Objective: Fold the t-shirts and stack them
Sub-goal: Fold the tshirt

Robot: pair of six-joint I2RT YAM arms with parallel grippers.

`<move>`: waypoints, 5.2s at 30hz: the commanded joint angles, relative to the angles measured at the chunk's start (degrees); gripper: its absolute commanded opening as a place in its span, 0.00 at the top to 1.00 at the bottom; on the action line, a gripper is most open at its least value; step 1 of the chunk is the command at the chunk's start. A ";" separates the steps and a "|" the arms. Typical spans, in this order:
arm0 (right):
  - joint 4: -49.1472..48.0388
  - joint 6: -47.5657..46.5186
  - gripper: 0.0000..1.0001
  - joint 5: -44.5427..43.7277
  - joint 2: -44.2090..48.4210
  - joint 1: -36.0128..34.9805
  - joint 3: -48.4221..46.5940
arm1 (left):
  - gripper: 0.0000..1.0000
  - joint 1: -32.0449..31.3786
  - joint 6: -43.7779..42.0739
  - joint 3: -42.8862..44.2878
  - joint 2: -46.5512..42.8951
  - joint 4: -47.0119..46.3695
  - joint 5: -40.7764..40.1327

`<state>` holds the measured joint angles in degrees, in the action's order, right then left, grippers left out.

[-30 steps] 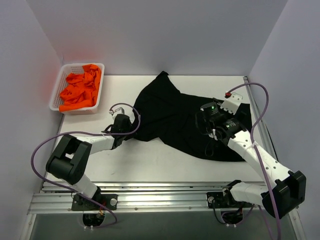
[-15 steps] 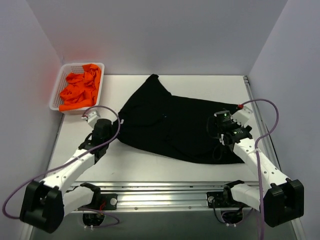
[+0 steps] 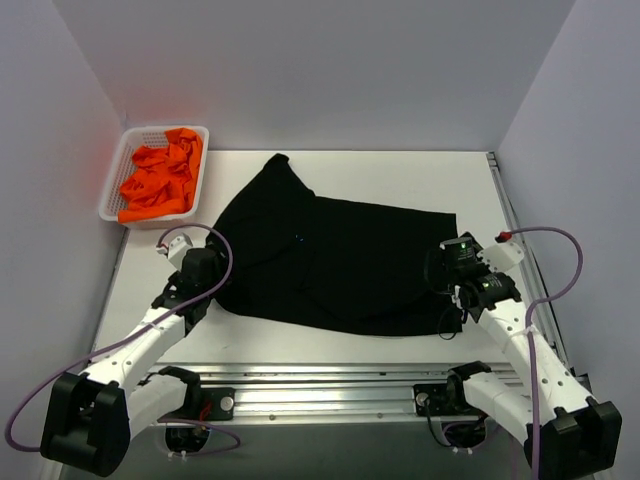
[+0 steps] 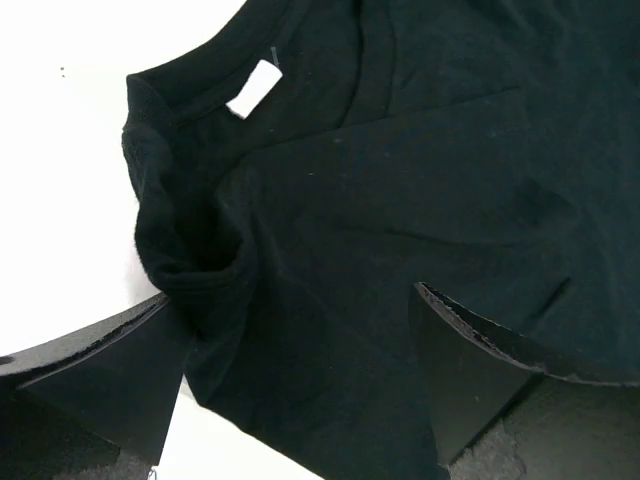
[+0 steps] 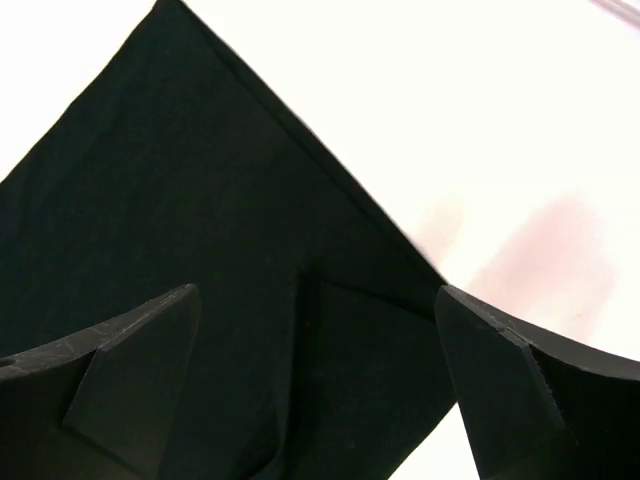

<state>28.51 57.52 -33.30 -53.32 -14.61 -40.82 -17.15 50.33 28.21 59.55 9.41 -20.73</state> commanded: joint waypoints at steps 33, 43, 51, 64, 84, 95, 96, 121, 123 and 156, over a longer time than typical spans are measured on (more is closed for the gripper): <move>-21.75 -6.19 0.97 16.08 -16.82 -1.03 9.62 | 0.14 0.36 -2.34 -1.05 -0.31 -8.35 1.92; -15.15 -6.98 1.00 7.64 -16.81 -0.42 6.37 | 0.98 0.89 -1.81 -0.96 -0.92 -6.51 -0.18; -5.32 1.37 1.00 -1.15 -27.17 0.28 1.01 | 0.98 1.85 -1.19 -2.19 -6.11 -2.91 -3.44; 0.23 7.43 1.00 -3.00 -29.29 3.53 -0.23 | 0.98 2.82 -1.28 -2.54 -5.85 -2.73 -3.35; -8.10 -5.92 0.00 -2.83 -20.43 7.40 -13.15 | 0.06 3.08 -2.07 0.61 -7.07 -1.42 -0.63; -29.73 -16.03 0.01 13.96 -18.22 6.09 -11.12 | 0.06 3.69 -15.40 19.14 6.08 -11.50 6.90; -29.83 -16.03 0.01 13.96 -18.48 5.91 -11.73 | 0.06 4.13 -17.52 25.26 9.59 -14.39 9.28; -33.34 -19.11 0.02 18.44 -15.93 7.32 -8.05 | 0.06 15.13 -19.92 131.65 105.32 4.56 63.54; -33.52 -19.02 0.02 19.06 -16.20 7.32 -8.14 | 0.06 15.04 -19.39 133.77 106.73 5.71 62.05; -38.10 -16.12 1.00 19.59 -47.90 7.84 -20.25 | 0.16 7.74 -35.30 83.16 69.38 9.40 32.06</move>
<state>-9.45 40.84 -12.56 -98.52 -7.73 -56.25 -9.56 15.35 113.10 125.58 15.88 10.52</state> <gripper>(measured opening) 0.002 0.846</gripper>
